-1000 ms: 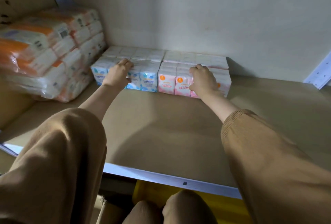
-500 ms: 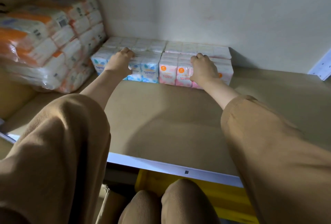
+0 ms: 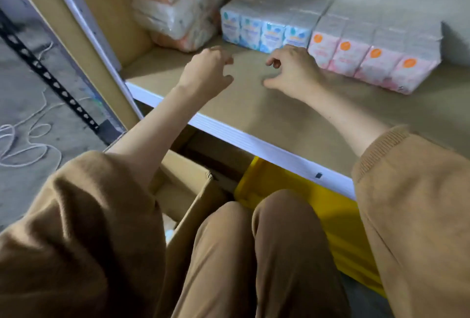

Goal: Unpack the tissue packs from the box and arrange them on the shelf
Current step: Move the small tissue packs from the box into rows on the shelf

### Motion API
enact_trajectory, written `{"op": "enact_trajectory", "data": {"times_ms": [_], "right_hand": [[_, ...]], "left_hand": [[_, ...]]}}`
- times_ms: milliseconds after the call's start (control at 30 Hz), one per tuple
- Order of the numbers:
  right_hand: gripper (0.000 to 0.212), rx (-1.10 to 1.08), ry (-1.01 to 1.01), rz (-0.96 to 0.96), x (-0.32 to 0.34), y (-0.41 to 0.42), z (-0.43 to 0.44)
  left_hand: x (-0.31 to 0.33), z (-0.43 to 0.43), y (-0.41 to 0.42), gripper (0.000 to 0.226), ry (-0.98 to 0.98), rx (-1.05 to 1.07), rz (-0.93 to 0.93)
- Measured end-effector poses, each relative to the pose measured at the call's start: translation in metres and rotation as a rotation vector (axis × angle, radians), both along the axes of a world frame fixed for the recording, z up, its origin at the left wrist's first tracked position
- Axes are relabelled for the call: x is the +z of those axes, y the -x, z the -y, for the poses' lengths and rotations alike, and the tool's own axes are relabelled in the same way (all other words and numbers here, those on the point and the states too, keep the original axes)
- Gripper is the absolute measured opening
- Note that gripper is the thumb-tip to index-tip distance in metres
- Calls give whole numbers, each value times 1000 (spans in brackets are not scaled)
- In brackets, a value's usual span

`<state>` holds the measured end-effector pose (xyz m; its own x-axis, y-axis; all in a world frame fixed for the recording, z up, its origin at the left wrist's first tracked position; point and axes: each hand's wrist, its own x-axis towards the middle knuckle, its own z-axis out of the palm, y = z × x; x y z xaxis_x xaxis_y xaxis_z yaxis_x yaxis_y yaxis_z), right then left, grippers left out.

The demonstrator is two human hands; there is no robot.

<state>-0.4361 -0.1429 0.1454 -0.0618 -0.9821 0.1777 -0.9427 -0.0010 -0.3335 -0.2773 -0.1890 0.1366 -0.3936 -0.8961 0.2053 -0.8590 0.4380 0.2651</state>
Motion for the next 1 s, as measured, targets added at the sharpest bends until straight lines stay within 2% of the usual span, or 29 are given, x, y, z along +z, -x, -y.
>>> {"op": "enact_trajectory", "data": {"times_ms": [200,367,667,800,1000], "right_hand": [[34,387,6,32,-19,-99,-20],[30,651,-72,7,-57,-171,-33],[36,834,-327,-136,-145,-251,-33],[36,879,-430,-224,-178,-272,-30],[37,958,-539,-319,-222,-293,-24]], "left_hand": [[-33,-64,-92,36,-65,196,-77],[-71,-113,-160,34,-152,354,-30],[-150,-164,-242,29,-434,560,110],[-183,-171,-265,37,-529,565,121],[-223,-167,-278,36,-644,589,152]]}}
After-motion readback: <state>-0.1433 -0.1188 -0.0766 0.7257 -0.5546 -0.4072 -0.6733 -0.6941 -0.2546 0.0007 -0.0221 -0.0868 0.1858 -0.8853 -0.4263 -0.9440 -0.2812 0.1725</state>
